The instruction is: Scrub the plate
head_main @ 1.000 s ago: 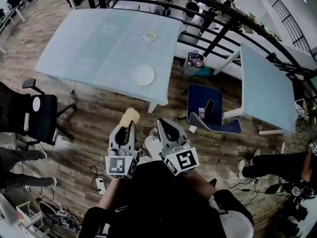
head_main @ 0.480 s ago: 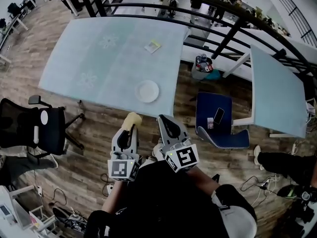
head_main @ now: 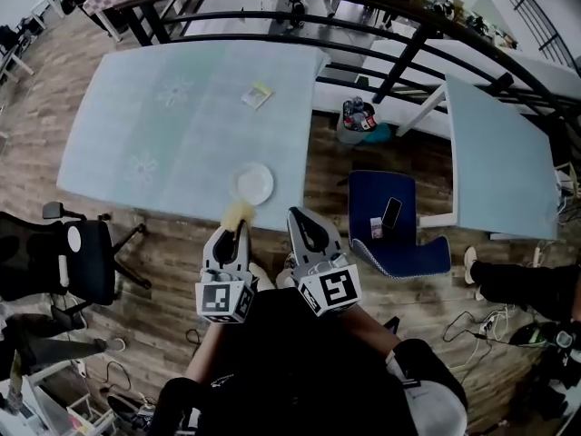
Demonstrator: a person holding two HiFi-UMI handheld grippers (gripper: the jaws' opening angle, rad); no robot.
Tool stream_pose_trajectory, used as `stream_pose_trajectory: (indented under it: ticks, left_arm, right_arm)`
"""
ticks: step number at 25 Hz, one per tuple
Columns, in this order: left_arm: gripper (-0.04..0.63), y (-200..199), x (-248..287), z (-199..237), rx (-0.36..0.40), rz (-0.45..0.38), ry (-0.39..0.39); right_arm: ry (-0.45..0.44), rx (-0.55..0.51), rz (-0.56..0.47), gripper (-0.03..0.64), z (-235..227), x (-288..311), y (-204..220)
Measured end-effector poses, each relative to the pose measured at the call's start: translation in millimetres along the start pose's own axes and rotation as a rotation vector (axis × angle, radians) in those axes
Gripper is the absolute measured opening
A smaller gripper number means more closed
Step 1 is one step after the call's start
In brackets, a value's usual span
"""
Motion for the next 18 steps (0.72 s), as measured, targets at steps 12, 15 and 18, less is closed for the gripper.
stream_pose_trajectory:
  ticks: [12, 15, 18]
  left_arm:
    - [0.066, -5, 76, 48, 0.003, 0.115, 0.218]
    - [0.066, -3, 102, 65, 0.005, 0.153, 0.281]
    - [0.064, -1, 121, 81, 0.014, 0.176, 0.328]
  right_arm:
    - [0.25, 0.017, 0.008, 0.004, -2, 37, -4]
    - [0.314, 0.02, 0.0, 0.003, 1, 53, -6]
    - [0.358, 0.017, 0.011, 0.003, 9, 72, -6]
Point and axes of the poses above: the fingertips, and each gripper's own axes: x forward along the fingers, z to its left, y out of its underside, the point moved 9 cm from there along -x, backward along the fingers, and after that the axes turned 5 degrees about z, right-handed, at the moved point
